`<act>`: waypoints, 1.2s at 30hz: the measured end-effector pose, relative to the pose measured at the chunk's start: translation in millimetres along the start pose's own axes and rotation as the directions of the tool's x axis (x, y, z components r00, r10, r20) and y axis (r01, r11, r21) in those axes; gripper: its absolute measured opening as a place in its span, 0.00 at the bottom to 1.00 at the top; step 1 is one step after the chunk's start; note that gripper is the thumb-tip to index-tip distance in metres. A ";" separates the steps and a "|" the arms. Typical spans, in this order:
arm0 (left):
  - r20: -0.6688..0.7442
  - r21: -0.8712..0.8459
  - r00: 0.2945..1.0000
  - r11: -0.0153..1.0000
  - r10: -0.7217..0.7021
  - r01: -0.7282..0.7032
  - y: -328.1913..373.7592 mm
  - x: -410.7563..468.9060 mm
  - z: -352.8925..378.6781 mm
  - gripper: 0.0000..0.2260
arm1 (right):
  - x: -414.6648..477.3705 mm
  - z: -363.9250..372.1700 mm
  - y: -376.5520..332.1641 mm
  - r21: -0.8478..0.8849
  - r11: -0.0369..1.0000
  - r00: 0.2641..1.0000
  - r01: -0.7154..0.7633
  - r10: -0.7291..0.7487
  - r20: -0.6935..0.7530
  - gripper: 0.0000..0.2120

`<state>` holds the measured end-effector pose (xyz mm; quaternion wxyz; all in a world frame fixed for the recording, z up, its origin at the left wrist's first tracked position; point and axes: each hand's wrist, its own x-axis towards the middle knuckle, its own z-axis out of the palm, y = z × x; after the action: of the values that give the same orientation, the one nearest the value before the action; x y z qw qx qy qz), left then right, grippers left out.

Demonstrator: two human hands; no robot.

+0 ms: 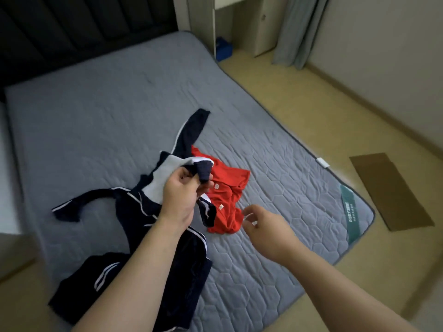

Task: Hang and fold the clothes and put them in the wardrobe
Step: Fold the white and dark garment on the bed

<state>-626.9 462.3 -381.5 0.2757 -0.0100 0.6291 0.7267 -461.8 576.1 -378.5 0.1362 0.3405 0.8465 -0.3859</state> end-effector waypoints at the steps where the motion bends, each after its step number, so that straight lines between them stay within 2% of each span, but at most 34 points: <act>1: 0.030 -0.032 0.999 0.999 0.037 -0.036 33.1 -18.7 7.2 0.04 | -12.3 -11.7 -17.0 -0.009 0.999 0.999 0.041 -0.041 -0.009 0.13; 4: 0.128 -0.139 0.983 0.984 0.133 -0.115 117.8 -79.6 29.6 0.05 | -54.3 -44.7 -61.2 -0.028 0.983 0.983 0.182 -0.183 -0.024 0.20; 8: 0.311 -0.322 0.924 0.939 0.223 -0.118 198.6 -159.5 67.1 0.07 | -116.8 -74.8 -104.6 -0.015 0.947 0.947 0.320 -0.320 0.012 0.45; 11: 0.394 -0.437 0.882 0.897 0.258 -0.068 240.3 -206.1 96.6 0.05 | -158.8 -81.4 -128.9 0.069 0.907 0.906 0.416 -0.407 -0.115 0.56; 13: 0.428 -0.484 0.860 0.874 0.277 -0.041 261.2 -233.3 113.9 0.04 | -180.1 -84.0 -136.5 0.087 0.917 0.899 0.389 -0.358 -0.252 0.59; 16: 0.474 -0.505 0.817 0.861 0.329 -0.054 285.5 -267.2 134.7 0.03 | -196.9 -95.4 -131.3 0.072 0.933 0.847 0.354 -0.287 -0.447 0.52; 18: 0.461 -0.518 0.813 0.852 0.354 -0.077 297.6 -284.1 145.6 0.04 | -203.7 -111.7 -122.6 0.045 0.942 0.824 0.333 -0.267 -0.500 0.48; 20: 0.417 -0.533 0.833 0.840 0.364 -0.100 307.3 -297.3 155.0 0.06 | -214.0 -131.4 -113.9 0.041 0.950 0.827 0.309 -0.247 -0.504 0.39; 22: 0.376 -0.532 0.851 0.838 0.367 -0.126 315.2 -303.9 162.3 0.11 | -224.2 -151.6 -107.2 0.035 0.954 0.849 0.298 -0.248 -0.467 0.35; 25: 0.297 -0.487 0.878 0.851 0.375 -0.199 325.4 -306.3 164.5 0.18 | -237.7 -184.4 -99.2 -0.083 0.963 0.871 0.257 -0.268 -0.412 0.28; 27: 0.280 -0.392 0.896 0.893 0.346 -0.222 329.8 -304.2 163.3 0.28 | -246.4 -207.4 -91.6 -0.142 0.966 0.877 0.217 -0.257 -0.406 0.21; 28: 0.277 -0.338 0.907 0.916 0.318 -0.218 332.0 -303.6 161.8 0.28 | -250.4 -218.9 -87.6 -0.155 0.965 0.873 0.211 -0.258 -0.414 0.19; 30: 0.256 -0.217 0.937 0.959 0.236 -0.182 338.2 -301.8 160.1 0.18 | -257.0 -243.6 -78.1 -0.233 0.953 0.858 0.194 -0.280 -0.431 0.16; 32: 0.239 -0.093 0.962 0.989 0.134 -0.115 344.3 -296.6 157.0 0.10 | -262.7 -269.2 -69.1 -0.382 0.912 0.847 0.147 -0.315 -0.427 0.14; 34: 0.202 0.017 0.976 0.996 0.081 -0.086 349.3 -292.6 150.9 0.09 | -268.5 -295.0 -61.8 -0.505 0.860 0.836 0.074 -0.330 -0.439 0.11; 36: 0.125 0.190 0.985 0.972 0.115 -0.138 351.5 -289.0 143.7 0.10 | -276.6 -319.0 -55.9 -0.560 0.829 0.815 -0.010 -0.317 -0.485 0.11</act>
<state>-479.4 462.5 72.3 0.2636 0.0987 0.6810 0.6761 -287.5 657.4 1.5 -0.0603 0.3131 0.9475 -0.0261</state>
